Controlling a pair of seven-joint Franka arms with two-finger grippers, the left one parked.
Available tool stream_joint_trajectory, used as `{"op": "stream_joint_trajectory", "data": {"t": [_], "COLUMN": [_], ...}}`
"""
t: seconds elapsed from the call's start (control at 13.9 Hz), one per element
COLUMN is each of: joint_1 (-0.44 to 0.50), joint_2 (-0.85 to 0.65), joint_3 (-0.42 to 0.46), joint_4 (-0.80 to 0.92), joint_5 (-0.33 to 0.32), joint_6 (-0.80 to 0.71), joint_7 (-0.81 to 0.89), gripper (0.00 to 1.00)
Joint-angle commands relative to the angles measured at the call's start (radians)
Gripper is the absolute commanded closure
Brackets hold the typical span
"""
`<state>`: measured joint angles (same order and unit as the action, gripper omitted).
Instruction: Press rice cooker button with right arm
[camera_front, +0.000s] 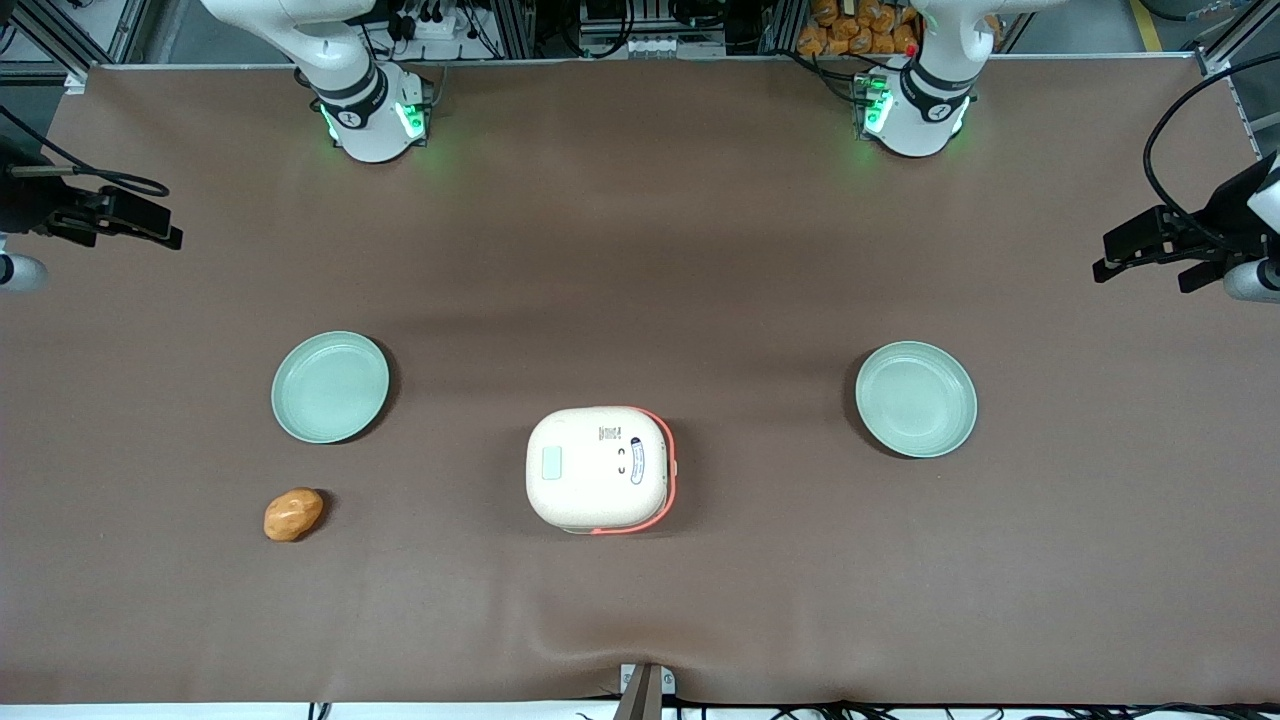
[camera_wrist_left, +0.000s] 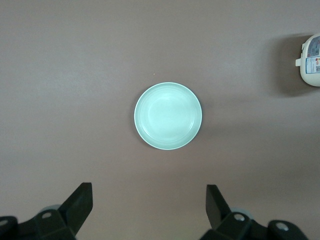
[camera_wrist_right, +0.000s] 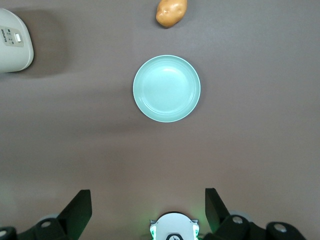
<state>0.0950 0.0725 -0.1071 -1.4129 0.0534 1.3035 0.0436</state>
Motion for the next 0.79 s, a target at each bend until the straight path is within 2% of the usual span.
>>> {"op": "stream_joint_trajectory", "data": {"t": [0.0, 0.22, 0.43, 0.58, 0.72], "joint_1": [0.011, 0.055, 0.097, 0.139, 0.181], "joint_2": [-0.020, -0.014, 0.012, 0.039, 0.100], "joint_3": [-0.008, 0.000, 0.001, 0.001, 0.001], "joint_4": [-0.017, -0.018, -0.017, -0.015, -0.002], "joint_5": [0.003, 0.011, 0.095, 0.098, 0.098], "joint_6": [0.007, 0.010, 0.071, 0.156, 0.193], "joint_7": [-0.013, -0.014, -0.018, -0.001, 0.039], "gripper": [0.00, 0.00, 0.00, 0.00, 0.24]}}
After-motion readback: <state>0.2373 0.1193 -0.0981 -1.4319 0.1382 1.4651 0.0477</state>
